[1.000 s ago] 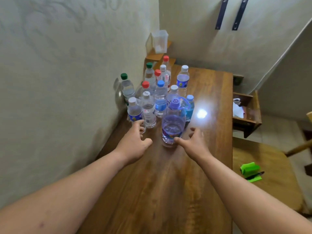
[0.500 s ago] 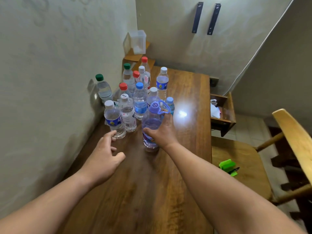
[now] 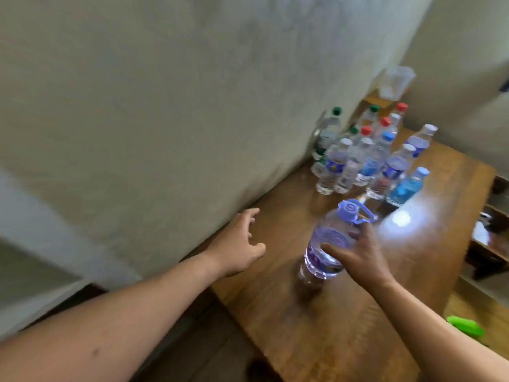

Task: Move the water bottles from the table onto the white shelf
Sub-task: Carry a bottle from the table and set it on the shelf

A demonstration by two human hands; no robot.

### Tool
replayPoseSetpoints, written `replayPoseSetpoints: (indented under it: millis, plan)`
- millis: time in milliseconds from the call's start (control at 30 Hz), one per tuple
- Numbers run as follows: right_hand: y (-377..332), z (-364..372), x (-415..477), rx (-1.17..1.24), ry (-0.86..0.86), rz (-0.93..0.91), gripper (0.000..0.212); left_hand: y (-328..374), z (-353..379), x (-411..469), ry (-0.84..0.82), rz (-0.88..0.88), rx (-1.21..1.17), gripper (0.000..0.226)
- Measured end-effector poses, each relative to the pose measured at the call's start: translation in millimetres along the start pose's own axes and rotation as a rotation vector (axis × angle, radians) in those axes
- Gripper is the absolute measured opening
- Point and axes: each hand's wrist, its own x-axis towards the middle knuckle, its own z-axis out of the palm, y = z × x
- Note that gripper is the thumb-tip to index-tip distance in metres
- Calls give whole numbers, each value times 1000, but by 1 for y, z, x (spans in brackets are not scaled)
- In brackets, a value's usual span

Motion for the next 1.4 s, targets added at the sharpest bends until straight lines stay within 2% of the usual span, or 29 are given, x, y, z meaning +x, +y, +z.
replayPoseSetpoints:
  millis: [100, 200, 300, 400, 467, 533, 600, 700, 767, 900, 1067, 1133, 1300, 1400]
  plan:
    - [-71, 27, -48, 50, -127, -147, 75, -19, -28, -57, 36, 16, -62, 94]
    - [-152, 53, -97, 92, -270, -301, 80, -29, -58, -121, 85, 67, -144, 113]
    - [-215, 81, -139, 82, -436, -459, 82, -41, -87, -177, 193, 142, -284, 131]
    - [-264, 114, -179, 64, -586, -539, 88, -67, -115, -221, 314, 185, -355, 143]
    - [-290, 141, -203, 61, -684, -583, 91, -85, -135, -255, 407, 206, -403, 136]
    - [-309, 169, -224, 75, -754, -632, 95, -103, -153, -291, 525, 165, -419, 116]
    - [-325, 198, -239, 113, -798, -674, 99, -121, -168, -317, 638, 139, -412, 105]
    - [-332, 249, -246, 135, -790, -666, 104, -146, -197, -325, 777, 103, -532, 84]
    - [-323, 289, -242, 102, -763, -614, 94, -165, -217, -317, 862, 55, -603, 71]
    - [-319, 358, -238, -7, -817, -498, 94, -202, -242, -289, 975, -70, -601, 89]
    - [-325, 424, -209, 55, -775, -434, 80, -224, -265, -240, 997, -112, -536, 68]
    - [-328, 442, -198, -21, -759, -460, 74, -240, -273, -219, 1011, -147, -522, 62]
    - [-327, 507, -141, 70, -649, -462, 81, -264, -302, -177, 983, -268, -429, 68]
    - [-351, 535, -124, 80, -604, -428, 72, -265, -324, -155, 1001, -425, -222, 99]
